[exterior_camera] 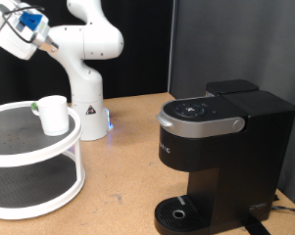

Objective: Make a cup of coffee with the keurig machine

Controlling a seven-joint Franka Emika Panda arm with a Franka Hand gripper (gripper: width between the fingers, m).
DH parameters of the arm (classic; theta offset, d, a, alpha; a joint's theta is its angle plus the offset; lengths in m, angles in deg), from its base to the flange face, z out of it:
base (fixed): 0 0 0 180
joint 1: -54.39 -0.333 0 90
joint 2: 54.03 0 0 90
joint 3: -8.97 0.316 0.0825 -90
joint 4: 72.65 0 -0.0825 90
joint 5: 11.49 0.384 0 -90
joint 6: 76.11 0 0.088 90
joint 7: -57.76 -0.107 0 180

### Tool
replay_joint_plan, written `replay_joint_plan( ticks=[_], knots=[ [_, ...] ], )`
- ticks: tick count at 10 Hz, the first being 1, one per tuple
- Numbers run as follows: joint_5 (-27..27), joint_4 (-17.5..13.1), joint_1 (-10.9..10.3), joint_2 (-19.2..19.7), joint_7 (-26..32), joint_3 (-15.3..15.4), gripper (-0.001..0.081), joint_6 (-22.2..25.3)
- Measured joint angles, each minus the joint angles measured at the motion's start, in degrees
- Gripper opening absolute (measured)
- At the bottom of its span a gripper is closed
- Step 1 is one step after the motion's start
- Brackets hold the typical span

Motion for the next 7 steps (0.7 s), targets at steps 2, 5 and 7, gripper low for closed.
replay_joint_plan(
  ticks=[2, 5, 7],
  knots=[
    [-2.8, -0.6, 0.8, -0.2, 4.0, -2.9, 0.0, 1.5],
    [-4.7, -1.9, 1.5, -0.4, 7.6, -6.8, 0.0, 2.8],
    [-6.1, -3.0, 1.7, 0.2, 5.9, -8.5, 0.0, 5.3]
  ],
)
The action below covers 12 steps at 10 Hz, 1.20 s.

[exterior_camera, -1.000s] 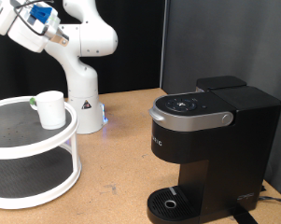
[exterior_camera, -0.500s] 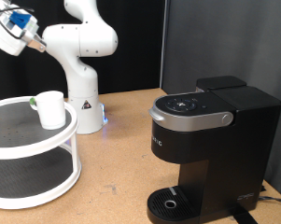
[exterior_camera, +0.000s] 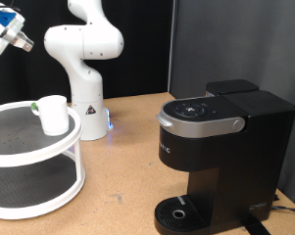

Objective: Make a cup of coffee with the keurig machine

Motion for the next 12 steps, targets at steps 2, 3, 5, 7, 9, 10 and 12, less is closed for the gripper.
replay_joint_plan(
  ticks=[2, 3, 5, 7, 9, 10, 12],
  knots=[
    [-0.1, -0.5, 0.2, 0.5, -1.8, -1.1, 0.0, 0.5],
    [0.1, -0.6, 0.2, 0.7, -2.1, -1.6, 0.0, 0.4],
    [1.4, -0.7, 0.4, 0.7, -2.1, -2.2, 0.0, -1.7],
    [2.9, -0.1, 0.5, 0.7, -2.6, -2.5, 0.0, -4.3],
    [5.1, 0.9, 0.5, 0.8, -3.9, -2.6, 0.0, -6.6],
    [6.1, 1.2, 0.5, 1.0, -4.4, -2.6, 0.0, -7.0],
    [5.8, 1.3, 0.4, 1.2, -4.4, -2.6, 0.0, -6.4]
  ],
)
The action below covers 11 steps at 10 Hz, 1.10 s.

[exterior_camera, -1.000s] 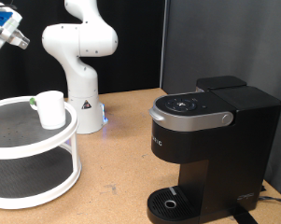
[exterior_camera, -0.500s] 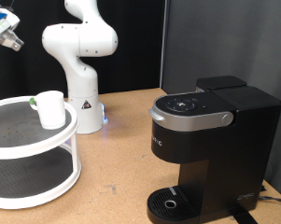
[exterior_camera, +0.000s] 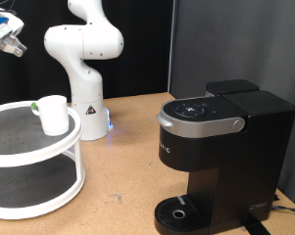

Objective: Make a cup of coffee with the keurig machine

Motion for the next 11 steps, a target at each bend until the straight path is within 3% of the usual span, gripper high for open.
replay_joint_plan(
  ticks=[4, 7, 9, 11],
  knots=[
    [-1.7, 0.2, -0.1, 0.0, 0.6, 0.0, 0.0, 0.9],
    [0.2, 5.8, 1.1, -0.8, 0.6, 0.2, 0.0, -10.3],
    [0.2, 9.1, 1.2, -0.6, 1.0, 0.0, 0.0, -14.7],
    [0.1, 11.6, 1.2, -0.4, 1.5, -0.1, 0.0, -16.2]
  ],
)
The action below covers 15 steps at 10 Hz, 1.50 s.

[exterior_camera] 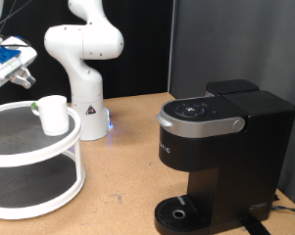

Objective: Make a cup of coffee with the keurig machine

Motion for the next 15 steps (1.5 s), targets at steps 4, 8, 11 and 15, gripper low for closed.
replay_joint_plan(
  ticks=[4, 8, 11, 15],
  knots=[
    [0.6, 4.6, 0.7, -0.6, 2.5, -0.3, 0.0091, -6.3],
    [0.7, 7.3, 2.4, -1.8, 5.9, -2.3, 0.0411, -8.1],
    [0.6, 8.4, 2.7, -1.4, 5.9, -2.3, 0.0736, -10.7],
    [1.8, 8.9, 2.2, -0.2, 8.0, -2.7, 0.0803, -12.5]
  ],
)
